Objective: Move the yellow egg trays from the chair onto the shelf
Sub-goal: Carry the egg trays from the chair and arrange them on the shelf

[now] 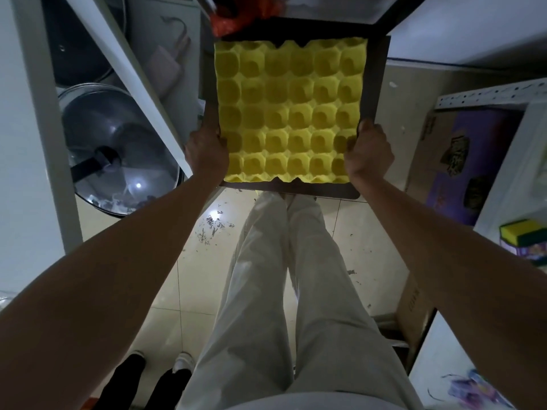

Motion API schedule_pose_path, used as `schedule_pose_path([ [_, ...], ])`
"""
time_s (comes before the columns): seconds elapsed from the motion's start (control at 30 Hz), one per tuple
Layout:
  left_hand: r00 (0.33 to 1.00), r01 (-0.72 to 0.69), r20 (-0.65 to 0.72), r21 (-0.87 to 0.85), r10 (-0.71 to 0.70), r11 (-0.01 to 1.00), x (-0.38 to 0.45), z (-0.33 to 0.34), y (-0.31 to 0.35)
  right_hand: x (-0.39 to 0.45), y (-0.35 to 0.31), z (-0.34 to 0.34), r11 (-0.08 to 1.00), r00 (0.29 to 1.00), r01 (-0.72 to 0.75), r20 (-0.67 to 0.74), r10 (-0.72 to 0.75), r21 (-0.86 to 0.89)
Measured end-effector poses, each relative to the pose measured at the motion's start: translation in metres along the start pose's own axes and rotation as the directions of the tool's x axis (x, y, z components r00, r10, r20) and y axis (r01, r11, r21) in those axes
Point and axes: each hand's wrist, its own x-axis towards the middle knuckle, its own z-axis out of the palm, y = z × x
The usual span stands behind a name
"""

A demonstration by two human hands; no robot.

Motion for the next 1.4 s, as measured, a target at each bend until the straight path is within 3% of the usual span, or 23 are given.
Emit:
schedule_pose_path([
  [0.5, 0.988, 0.028, -0.152, -0.014, -0.030, 1.000, -0.007, 0.003, 0.006, -0.005, -0.003, 0.003, 0.999, 0.990, -0.003, -0.143, 0.010, 0.048],
  [0.63, 0.988, 0.027, -0.150, -0.035, -0.032, 0.999, -0.013, -0.012, 0.009, -0.011, 0.001, -0.011, 0.997, 0.994, 0.017, -0.111, -0.009, 0.078],
  [0.7, 0.988, 0.005, -0.151, -0.054, -0.013, 0.999, -0.019, -0.028, 0.013, -0.017, 0.003, -0.024, 0.993, 0.995, 0.025, -0.094, -0.014, 0.115],
  [0.83, 0.985, -0.038, -0.173, -0.072, 0.025, 0.997, -0.038, -0.066, 0.030, -0.035, 0.007, -0.059, 0.966, 0.992, -0.090, -0.066, 0.109, 0.243],
  [0.93, 0.967, -0.196, -0.178, -0.069, 0.181, 0.978, -0.050, -0.091, 0.047, -0.051, 0.020, -0.087, 0.929, 0.977, -0.162, -0.077, 0.198, 0.332],
  [1.07, 0.920, -0.385, -0.111, -0.073, 0.376, 0.920, -0.086, -0.110, 0.074, -0.104, 0.048, -0.135, 0.826, 0.921, -0.296, -0.087, 0.380, 0.479],
  [1.17, 0.875, -0.482, -0.105, -0.280, 0.473, 0.830, -0.139, -0.104, 0.092, -0.179, 0.082, -0.164, 0.679, 0.848, -0.368, -0.069, 0.525, 0.635],
  [1.3, 0.713, -0.641, -0.055, -0.454, 0.699, 0.618, -0.222, -0.090, 0.112, -0.306, 0.137, -0.201, 0.560, 0.694, -0.417, -0.146, 0.705, 0.716],
  [1.4, 0.579, -0.729, 0.014, -0.439, 0.815, 0.525, -0.297, -0.100, 0.126, -0.405, 0.175, -0.229, 0.486, 0.652, -0.526, -0.036, 0.757, 0.698],
])
